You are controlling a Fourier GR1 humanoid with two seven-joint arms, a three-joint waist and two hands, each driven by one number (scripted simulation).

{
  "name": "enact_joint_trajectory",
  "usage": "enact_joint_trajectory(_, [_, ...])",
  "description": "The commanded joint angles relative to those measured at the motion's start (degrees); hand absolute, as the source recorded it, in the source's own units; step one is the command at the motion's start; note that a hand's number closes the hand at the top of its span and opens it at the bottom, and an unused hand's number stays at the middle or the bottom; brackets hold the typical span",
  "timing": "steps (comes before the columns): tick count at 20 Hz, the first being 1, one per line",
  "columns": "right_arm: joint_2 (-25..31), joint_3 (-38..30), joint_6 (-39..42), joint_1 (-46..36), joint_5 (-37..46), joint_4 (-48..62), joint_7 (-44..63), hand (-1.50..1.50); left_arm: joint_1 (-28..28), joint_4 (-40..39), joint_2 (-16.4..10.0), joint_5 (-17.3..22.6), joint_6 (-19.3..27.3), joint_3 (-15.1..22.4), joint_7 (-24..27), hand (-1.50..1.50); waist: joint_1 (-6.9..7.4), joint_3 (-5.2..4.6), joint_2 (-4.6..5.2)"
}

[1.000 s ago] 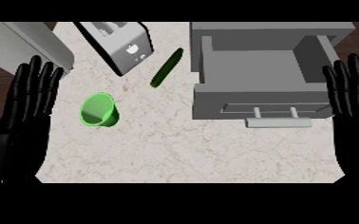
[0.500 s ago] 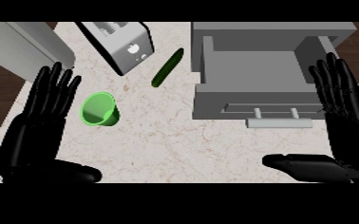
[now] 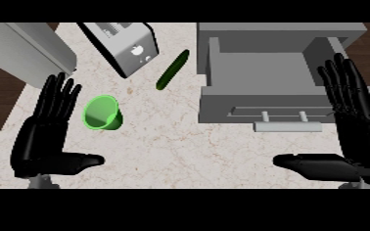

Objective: Pick up the cup, place it into the drawer and close the drawer

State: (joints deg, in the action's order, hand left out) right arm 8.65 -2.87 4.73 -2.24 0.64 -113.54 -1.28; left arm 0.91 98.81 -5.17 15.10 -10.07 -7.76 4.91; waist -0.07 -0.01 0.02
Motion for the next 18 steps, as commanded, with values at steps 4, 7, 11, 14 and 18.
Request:
enact_joint_trajectory(4, [1.67, -3.01, 1.26, -4.38, -1.59, 2.47, 1.41, -1.5, -0.62, -14.3, -3.31, -2.41, -2.02, -5.4, 8.98, -1.5, 0.13, -0.02, 0.07])
enact_joint_trajectory(7, [-0.78, 1.42, 0.59, 1.58, 1.41, -2.85, 1.87, -1.5, -2.87, -22.39, -4.9, -3.63, -1.89, -7.82, 12.73, -1.5, -0.29, -0.04, 0.04])
enact_joint_trajectory(11, [-1.65, 1.5, -0.17, -1.24, 2.95, 0.18, 1.57, -1.5, -5.86, -27.52, -4.6, -6.96, 0.76, -6.8, 14.2, -1.5, -0.02, -0.01, 0.02])
enact_joint_trajectory(14, [0.36, -3.21, 2.2, -1.55, -0.92, 1.98, -1.33, -1.5, -3.83, -32.97, -5.55, -7.89, -1.18, -7.25, 18.46, -1.5, 0.0, 0.0, 0.03])
enact_joint_trajectory(18, [-1.28, -0.69, 2.11, 0.84, 1.17, -0.35, -0.61, -1.5, -8.49, -44.85, -5.83, -8.86, -0.97, -8.19, 26.17, -1.5, -0.08, -0.01, 0.0])
